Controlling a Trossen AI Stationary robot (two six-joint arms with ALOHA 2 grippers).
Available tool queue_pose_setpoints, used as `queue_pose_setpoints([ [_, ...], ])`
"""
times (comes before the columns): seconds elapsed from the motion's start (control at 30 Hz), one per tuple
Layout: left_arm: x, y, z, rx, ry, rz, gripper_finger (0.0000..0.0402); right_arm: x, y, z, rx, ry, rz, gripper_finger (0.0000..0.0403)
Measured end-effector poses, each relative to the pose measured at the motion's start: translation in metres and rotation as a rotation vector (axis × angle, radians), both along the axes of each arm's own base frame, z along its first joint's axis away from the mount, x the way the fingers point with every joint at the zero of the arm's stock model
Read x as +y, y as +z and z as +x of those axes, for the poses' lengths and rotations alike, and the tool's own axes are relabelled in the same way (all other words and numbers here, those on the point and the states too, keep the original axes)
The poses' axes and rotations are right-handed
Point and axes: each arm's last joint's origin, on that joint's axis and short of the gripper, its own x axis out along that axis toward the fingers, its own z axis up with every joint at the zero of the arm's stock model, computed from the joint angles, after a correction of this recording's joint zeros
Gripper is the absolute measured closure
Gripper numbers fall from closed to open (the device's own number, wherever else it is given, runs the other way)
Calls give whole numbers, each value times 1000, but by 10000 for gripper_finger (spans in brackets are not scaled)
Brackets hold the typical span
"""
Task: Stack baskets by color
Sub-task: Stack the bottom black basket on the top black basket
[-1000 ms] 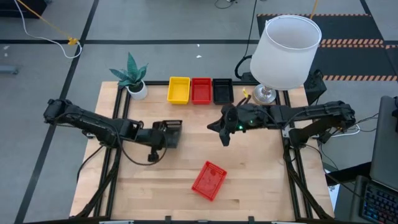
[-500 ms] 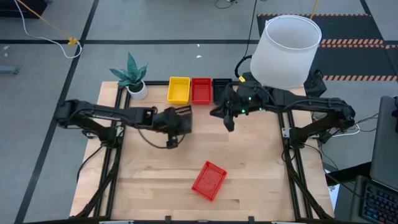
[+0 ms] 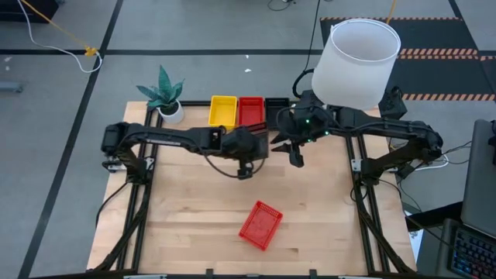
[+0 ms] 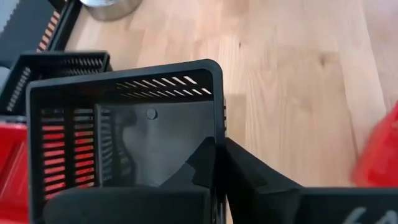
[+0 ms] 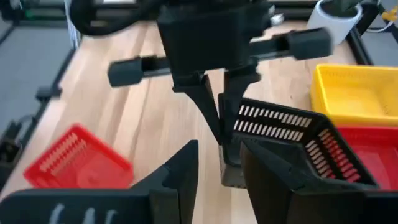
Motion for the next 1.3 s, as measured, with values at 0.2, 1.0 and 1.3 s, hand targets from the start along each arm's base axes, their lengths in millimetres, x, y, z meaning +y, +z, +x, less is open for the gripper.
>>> queue_pose_setpoints([
  [0.2,-1,6,28,-25,11,23,388,-5,-12,0,99,-8,-33,287],
  [1.0,-8,14,40,-68,52,53,381,-6,-25,6,170,81,-110,286],
  [1.3,-8,14,40,-71,53,48,377,-8,-39,16,230,83,-94,286],
])
